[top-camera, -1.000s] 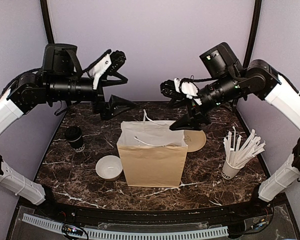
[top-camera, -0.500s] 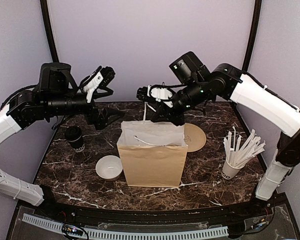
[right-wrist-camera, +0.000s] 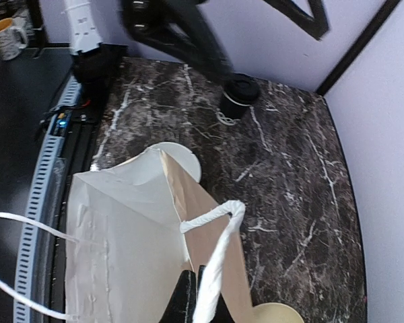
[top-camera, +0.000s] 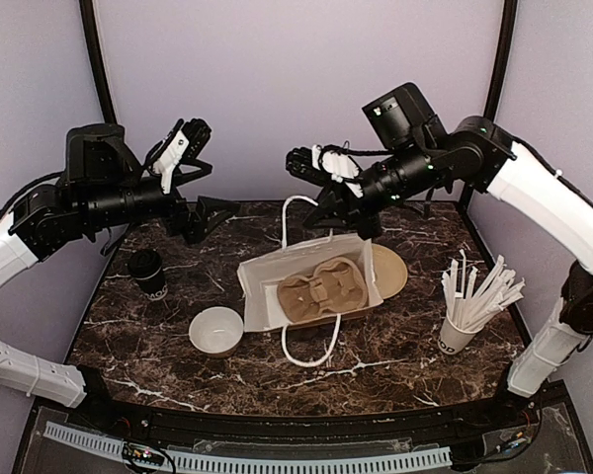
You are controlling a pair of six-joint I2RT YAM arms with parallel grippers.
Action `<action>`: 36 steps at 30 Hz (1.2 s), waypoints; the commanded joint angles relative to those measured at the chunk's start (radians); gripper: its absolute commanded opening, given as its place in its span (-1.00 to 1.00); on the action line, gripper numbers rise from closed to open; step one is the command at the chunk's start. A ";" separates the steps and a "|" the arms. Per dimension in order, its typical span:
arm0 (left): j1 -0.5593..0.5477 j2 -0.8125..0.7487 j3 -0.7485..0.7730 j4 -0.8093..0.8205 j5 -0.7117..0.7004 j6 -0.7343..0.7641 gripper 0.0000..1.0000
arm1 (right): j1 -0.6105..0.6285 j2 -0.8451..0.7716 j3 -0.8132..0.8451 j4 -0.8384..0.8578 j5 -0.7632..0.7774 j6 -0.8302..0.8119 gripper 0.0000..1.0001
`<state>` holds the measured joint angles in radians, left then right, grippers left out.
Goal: Pack the takeout coffee
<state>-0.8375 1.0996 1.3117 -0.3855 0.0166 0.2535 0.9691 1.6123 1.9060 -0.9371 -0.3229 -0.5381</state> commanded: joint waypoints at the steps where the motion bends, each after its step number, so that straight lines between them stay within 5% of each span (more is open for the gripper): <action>1: 0.004 -0.004 0.007 0.051 -0.004 -0.002 0.96 | 0.042 -0.087 -0.036 -0.116 -0.263 -0.069 -1.00; 5: 0.004 0.002 0.017 0.065 -0.049 0.013 0.96 | 0.074 -0.118 -0.071 -0.170 -0.359 -0.092 -1.00; 19: 0.004 0.015 0.031 0.088 -0.020 0.001 0.97 | 0.125 -0.131 -0.157 -0.234 -0.338 -0.132 -1.00; 24: 0.004 0.018 0.041 0.058 0.111 0.003 0.89 | 0.059 -0.130 -0.133 -0.152 -0.276 -0.096 -1.00; 29: -0.003 -0.042 -0.018 0.024 0.419 0.046 0.65 | -0.030 -0.114 -0.146 -0.098 -0.244 -0.087 -1.00; 36: -0.136 -0.071 -0.122 -0.045 0.464 0.118 0.77 | -0.077 -0.085 -0.152 -0.096 -0.252 -0.081 -1.00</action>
<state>-0.8886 1.0164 1.2224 -0.3737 0.3935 0.3161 0.9081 1.5127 1.7538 -1.0756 -0.5751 -0.6369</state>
